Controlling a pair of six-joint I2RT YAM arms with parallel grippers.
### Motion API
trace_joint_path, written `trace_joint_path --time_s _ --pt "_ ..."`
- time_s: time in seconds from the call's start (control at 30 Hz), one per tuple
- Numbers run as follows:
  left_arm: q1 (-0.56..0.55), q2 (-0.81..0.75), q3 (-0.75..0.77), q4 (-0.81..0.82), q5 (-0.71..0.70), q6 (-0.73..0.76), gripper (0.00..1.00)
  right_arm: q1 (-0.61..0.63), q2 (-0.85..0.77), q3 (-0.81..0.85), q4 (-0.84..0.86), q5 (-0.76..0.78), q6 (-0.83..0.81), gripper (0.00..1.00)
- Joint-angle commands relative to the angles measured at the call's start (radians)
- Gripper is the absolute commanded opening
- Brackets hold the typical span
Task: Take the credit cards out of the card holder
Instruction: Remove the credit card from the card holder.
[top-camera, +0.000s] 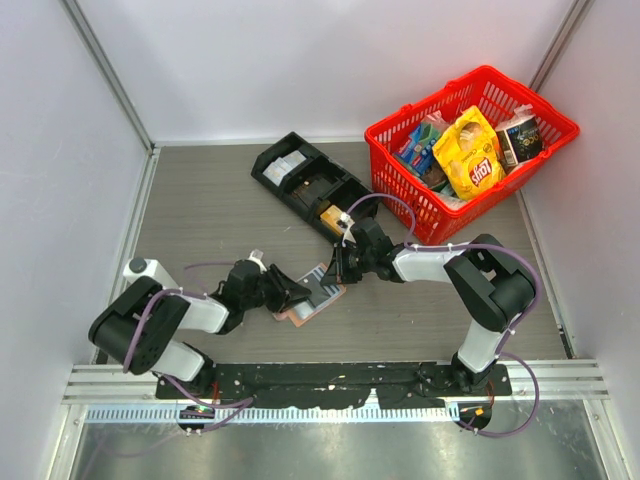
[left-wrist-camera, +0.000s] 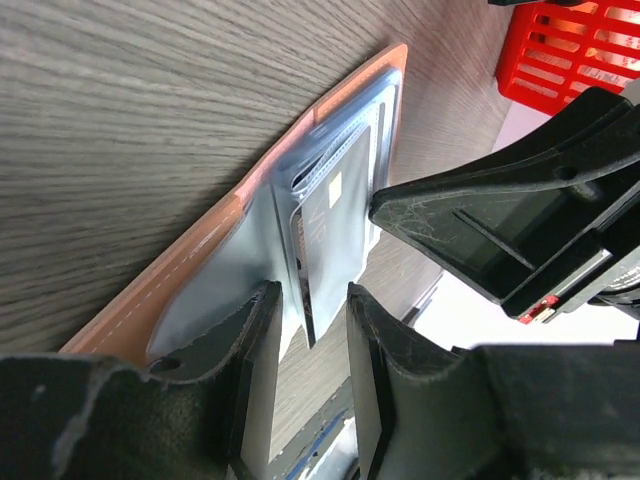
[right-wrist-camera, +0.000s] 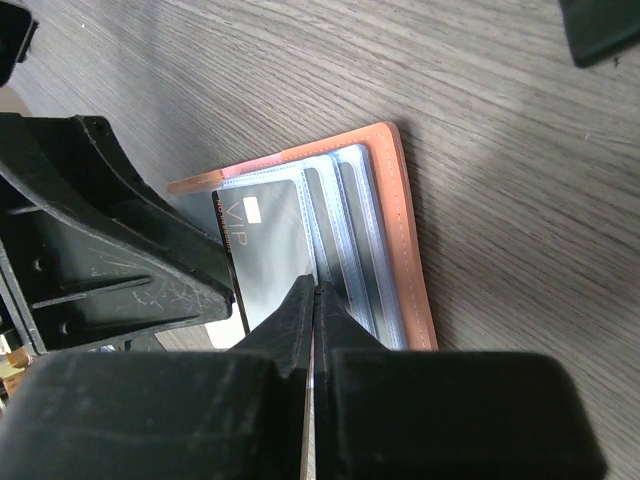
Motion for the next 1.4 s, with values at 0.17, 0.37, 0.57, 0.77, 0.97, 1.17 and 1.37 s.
trace_joint_path --time_s 0.17,0.37,0.57,0.77,0.97,1.17,1.37 --pt "-0.009 0.057 0.021 0.189 0.046 -0.070 0.29 -0.004 0.035 -0.027 -0.091 0.085 -0.036 0.01" --pt "-0.010 -0.032 0.013 0.130 0.008 -0.071 0.23 -0.004 0.038 -0.030 -0.086 0.085 -0.033 0.01" --pt "-0.013 -0.060 0.006 0.106 -0.031 -0.091 0.20 -0.004 0.038 -0.031 -0.083 0.085 -0.031 0.01" --pt "-0.015 -0.032 0.001 0.133 -0.063 -0.120 0.17 -0.004 0.040 -0.036 -0.077 0.083 -0.022 0.01" --pt "-0.028 -0.012 0.006 0.190 -0.112 -0.131 0.16 -0.004 0.046 -0.053 -0.050 0.070 -0.005 0.01" --pt "-0.041 0.015 0.006 0.250 -0.138 -0.136 0.17 -0.004 0.054 -0.063 -0.025 0.059 0.020 0.01" --pt "-0.058 0.067 0.024 0.304 -0.143 -0.134 0.18 -0.003 0.077 -0.070 -0.005 0.053 0.046 0.02"
